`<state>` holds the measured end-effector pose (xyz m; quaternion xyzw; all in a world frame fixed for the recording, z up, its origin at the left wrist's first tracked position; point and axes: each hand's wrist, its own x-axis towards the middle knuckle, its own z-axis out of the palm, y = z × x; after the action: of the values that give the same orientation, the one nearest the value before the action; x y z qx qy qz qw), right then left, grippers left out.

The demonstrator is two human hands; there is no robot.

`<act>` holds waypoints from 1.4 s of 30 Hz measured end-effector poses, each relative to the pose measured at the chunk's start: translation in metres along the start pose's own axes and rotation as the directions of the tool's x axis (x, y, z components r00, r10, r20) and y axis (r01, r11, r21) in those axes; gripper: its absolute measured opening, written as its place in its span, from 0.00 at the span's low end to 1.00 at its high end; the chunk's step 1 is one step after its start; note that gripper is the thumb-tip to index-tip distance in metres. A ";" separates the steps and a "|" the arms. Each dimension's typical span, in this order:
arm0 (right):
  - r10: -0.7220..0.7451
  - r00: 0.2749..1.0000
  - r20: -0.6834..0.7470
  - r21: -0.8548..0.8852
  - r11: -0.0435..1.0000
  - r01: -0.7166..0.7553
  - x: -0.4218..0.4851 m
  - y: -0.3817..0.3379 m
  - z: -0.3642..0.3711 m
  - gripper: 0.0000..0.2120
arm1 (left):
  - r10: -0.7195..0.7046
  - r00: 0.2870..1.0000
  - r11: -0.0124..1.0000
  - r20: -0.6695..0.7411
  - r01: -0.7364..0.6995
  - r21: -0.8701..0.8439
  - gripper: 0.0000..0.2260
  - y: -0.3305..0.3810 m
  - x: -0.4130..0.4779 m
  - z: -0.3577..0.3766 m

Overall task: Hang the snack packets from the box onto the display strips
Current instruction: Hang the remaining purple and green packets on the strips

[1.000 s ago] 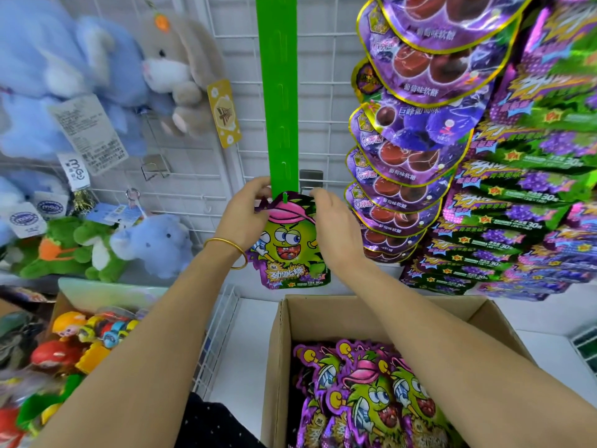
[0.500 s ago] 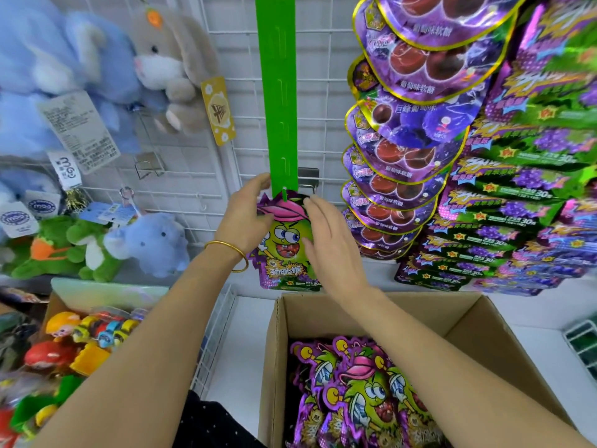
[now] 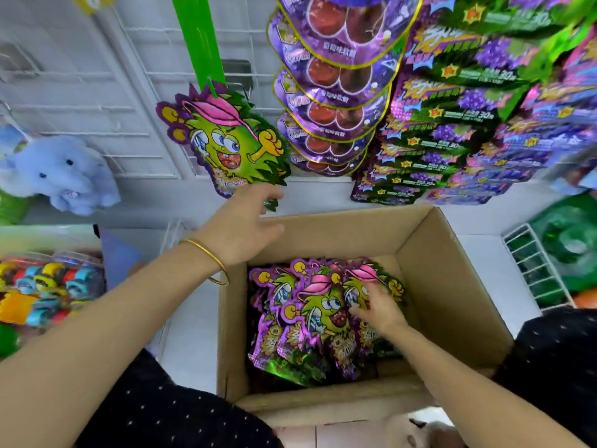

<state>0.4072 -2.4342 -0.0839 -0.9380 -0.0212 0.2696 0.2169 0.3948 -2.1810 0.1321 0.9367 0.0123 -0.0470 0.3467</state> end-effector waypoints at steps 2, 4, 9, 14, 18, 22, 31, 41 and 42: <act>0.095 0.995 -0.022 0.027 0.995 -0.094 0.006 0.004 0.003 0.38 | -0.027 0.999 1.000 0.032 0.027 -0.007 0.22 0.001 0.003 0.002; 0.188 0.982 0.021 0.099 0.977 -0.190 0.016 0.005 0.004 0.45 | -0.043 0.998 0.999 0.039 0.044 -0.015 0.21 0.001 0.007 0.004; 0.320 0.935 0.151 0.060 0.942 -0.331 0.031 -0.005 0.021 0.52 | -0.074 0.996 0.997 0.057 0.076 -0.030 0.21 -0.001 0.018 0.008; 0.416 0.905 0.088 -0.084 0.908 -0.410 0.036 -0.013 0.046 0.49 | -0.094 0.993 0.995 0.077 0.097 -0.039 0.19 -0.002 0.021 0.012; 0.363 0.931 -0.028 -0.201 0.911 -0.361 0.037 -0.014 0.047 0.34 | -0.110 0.991 0.993 0.075 0.114 -0.043 0.18 -0.004 0.021 0.014; 0.203 0.976 -0.081 -0.228 0.949 -0.216 0.034 -0.007 0.025 0.12 | -0.123 0.987 0.990 0.104 0.130 -0.058 0.18 -0.002 0.023 0.020; -0.217 0.928 -0.302 0.000 0.974 0.228 -0.018 -0.051 -0.065 0.10 | -0.458 0.745 0.413 0.485 0.662 -0.626 0.31 0.016 0.023 0.053; -0.729 0.674 -0.119 0.056 0.673 0.737 -0.061 -0.113 -0.063 0.13 | -0.369 0.763 0.373 0.531 0.645 -0.667 0.10 -0.007 0.013 0.035; -0.725 0.675 -0.137 0.129 0.662 0.738 -0.062 -0.114 -0.065 0.14 | -0.386 0.790 0.431 0.476 0.611 -0.664 0.14 -0.010 0.012 0.031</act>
<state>0.3969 -2.3669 0.0441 -0.8369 -0.3645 0.1259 0.3884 0.4041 -2.1939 0.1007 0.6203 0.2664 -0.2559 0.6919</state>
